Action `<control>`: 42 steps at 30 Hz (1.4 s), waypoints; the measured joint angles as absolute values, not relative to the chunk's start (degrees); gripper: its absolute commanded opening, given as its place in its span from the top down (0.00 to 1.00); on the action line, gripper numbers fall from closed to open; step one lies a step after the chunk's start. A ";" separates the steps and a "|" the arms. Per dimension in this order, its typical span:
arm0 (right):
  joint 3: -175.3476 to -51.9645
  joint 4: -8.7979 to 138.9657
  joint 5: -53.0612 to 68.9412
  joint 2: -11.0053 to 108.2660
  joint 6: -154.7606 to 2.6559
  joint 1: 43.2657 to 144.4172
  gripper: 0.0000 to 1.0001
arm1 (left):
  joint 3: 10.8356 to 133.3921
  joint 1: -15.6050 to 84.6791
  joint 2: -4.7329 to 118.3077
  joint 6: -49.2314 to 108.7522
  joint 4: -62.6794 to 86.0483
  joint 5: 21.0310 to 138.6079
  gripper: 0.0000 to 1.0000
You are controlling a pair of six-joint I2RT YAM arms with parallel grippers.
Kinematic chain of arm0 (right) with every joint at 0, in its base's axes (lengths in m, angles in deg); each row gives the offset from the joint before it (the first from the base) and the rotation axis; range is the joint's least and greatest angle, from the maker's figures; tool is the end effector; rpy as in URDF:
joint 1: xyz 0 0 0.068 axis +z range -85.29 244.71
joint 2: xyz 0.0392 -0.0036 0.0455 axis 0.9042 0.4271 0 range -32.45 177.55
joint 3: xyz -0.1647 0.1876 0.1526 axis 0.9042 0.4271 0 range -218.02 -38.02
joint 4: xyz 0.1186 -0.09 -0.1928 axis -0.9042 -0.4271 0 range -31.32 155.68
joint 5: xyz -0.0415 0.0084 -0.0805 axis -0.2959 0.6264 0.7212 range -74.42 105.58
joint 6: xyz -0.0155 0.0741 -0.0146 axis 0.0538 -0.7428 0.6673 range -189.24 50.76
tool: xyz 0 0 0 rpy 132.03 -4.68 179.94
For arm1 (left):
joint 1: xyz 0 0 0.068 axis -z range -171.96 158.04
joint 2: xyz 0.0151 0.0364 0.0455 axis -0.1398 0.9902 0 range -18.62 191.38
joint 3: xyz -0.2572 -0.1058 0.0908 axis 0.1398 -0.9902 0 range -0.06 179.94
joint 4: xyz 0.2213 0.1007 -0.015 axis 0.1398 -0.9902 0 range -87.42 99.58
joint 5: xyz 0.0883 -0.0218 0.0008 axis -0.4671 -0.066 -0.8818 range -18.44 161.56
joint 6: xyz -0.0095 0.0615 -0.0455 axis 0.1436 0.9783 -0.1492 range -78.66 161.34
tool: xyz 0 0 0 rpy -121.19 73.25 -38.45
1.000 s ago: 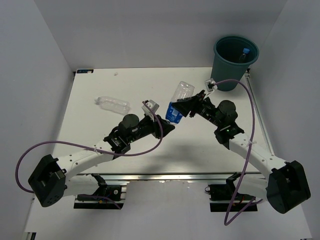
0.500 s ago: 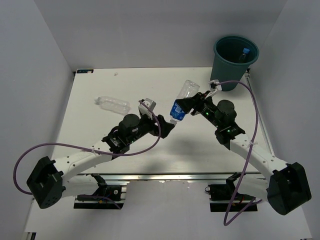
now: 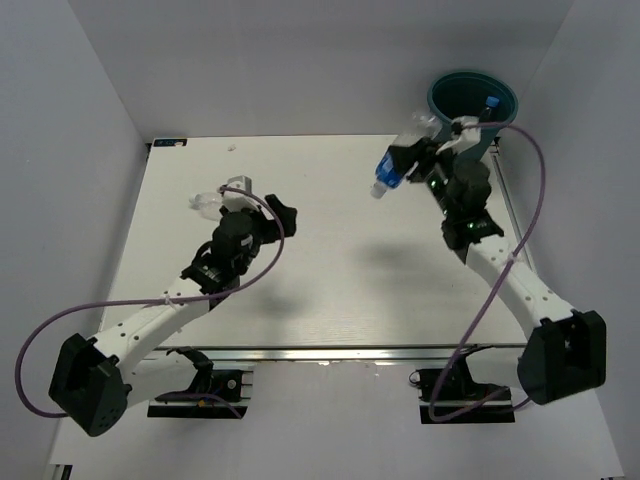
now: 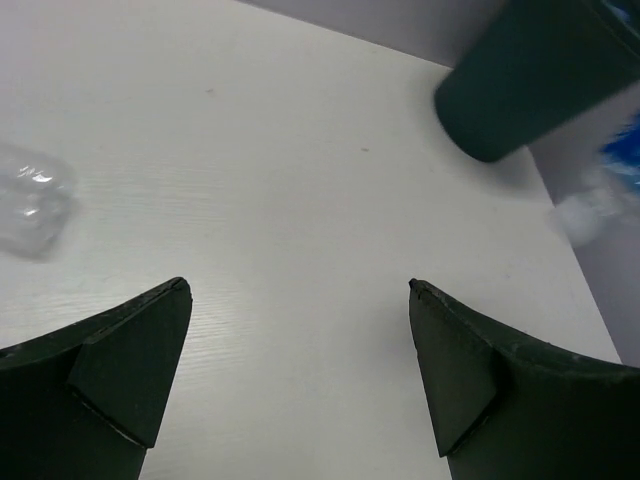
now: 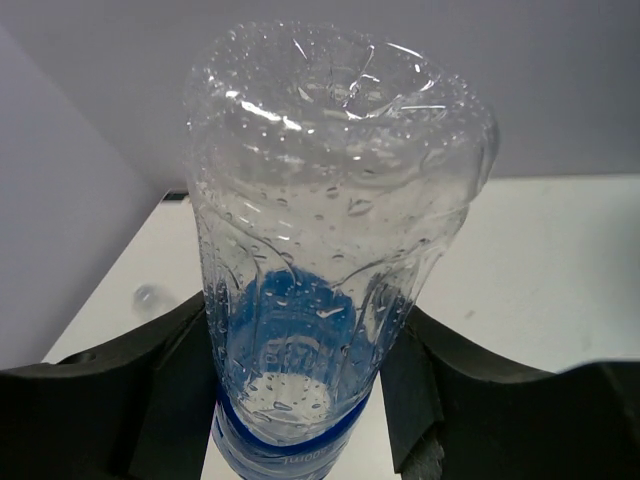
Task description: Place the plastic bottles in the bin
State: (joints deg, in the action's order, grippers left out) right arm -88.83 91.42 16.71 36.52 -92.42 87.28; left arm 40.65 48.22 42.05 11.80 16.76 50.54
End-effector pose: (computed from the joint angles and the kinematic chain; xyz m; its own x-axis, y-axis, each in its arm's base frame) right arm 0.2680 0.1099 0.3840 -0.0319 0.4128 -0.9103 -0.3841 0.8357 0.3925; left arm 0.2027 -0.1404 0.3108 -0.3123 -0.3388 -0.8875 0.2081 0.8872 -0.4119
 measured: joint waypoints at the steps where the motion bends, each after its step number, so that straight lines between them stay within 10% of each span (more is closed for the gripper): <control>1: -91.93 90.87 16.40 38.40 -91.72 85.01 0.72 | 40.87 45.07 43.05 10.64 16.08 51.33 0.02; 18: -157.98 96.27 36.73 91.62 -67.24 66.02 0.63 | 46.16 28.38 55.99 -0.26 5.57 57.36 0.02; 24: -161.37 99.39 44.49 103.01 -59.09 65.58 0.11 | 48.87 27.92 55.60 -2.56 1.55 52.93 0.02; 33: -156.37 94.72 35.63 94.16 -59.33 63.81 0.11 | 48.98 26.30 53.26 -6.43 -2.47 47.90 0.02; 42: -131.65 91.22 17.73 59.21 -66.82 64.18 0.11 | 49.22 25.73 51.66 -10.23 -7.98 46.04 0.02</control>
State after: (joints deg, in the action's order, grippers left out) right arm -131.65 91.22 17.73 59.21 -66.82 64.18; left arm 49.22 25.73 51.66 -10.23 -7.98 46.04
